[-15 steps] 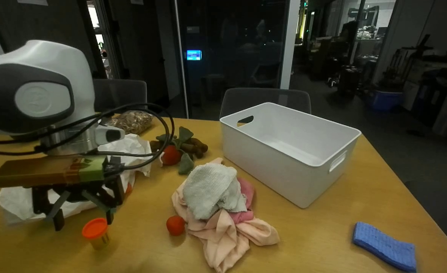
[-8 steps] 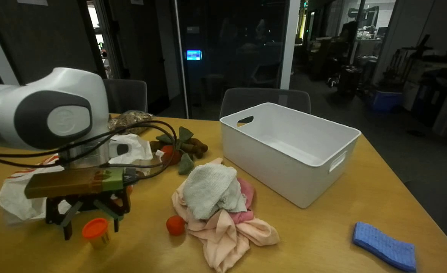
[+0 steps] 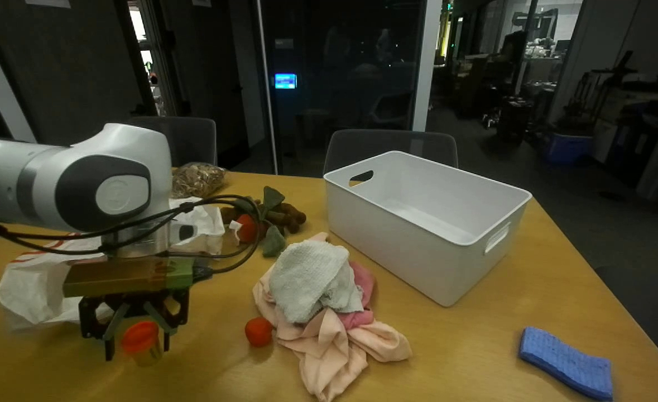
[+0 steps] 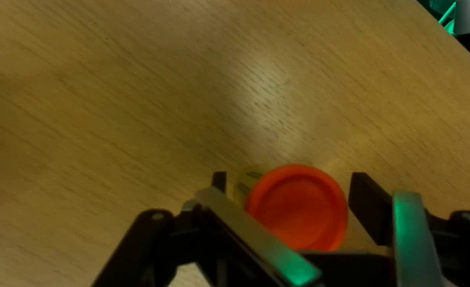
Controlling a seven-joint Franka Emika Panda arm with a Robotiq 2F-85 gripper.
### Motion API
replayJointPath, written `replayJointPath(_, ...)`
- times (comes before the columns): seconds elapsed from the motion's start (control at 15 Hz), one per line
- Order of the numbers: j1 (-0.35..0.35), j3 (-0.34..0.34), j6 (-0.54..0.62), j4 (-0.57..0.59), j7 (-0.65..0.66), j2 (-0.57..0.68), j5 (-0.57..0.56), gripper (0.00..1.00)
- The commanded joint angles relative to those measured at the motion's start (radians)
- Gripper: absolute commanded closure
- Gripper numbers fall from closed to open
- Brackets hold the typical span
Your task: Put the orange bottle and two of the plush toys into the carrier bag
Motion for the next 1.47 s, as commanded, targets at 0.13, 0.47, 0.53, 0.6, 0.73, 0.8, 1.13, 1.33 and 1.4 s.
replayJointPath(0.13,-0.015,0.027,0.003,0.034,-0.019,0.022,0.003,0.64)
replayJointPath(0.47,-0.028,0.059,-0.026,0.064,0.031,-0.017,-0.065,0.77)
replayJointPath(0.53,-0.028,0.068,-0.03,0.073,0.041,-0.03,-0.086,0.77)
replayJointPath(0.6,-0.024,0.092,-0.036,0.091,0.072,-0.055,-0.126,0.77)
replayJointPath(0.73,-0.013,0.126,-0.047,0.134,0.113,-0.081,-0.182,0.77)
replayJointPath(0.8,-0.009,0.143,-0.048,0.154,0.131,-0.087,-0.207,0.77)
replayJointPath(1.13,0.043,0.222,-0.051,0.248,0.159,-0.076,-0.251,0.77)
replayJointPath(1.33,0.075,0.236,-0.046,0.281,0.137,-0.016,-0.219,0.77)
replayJointPath(1.4,0.091,0.235,-0.05,0.291,0.119,0.005,-0.195,0.77)
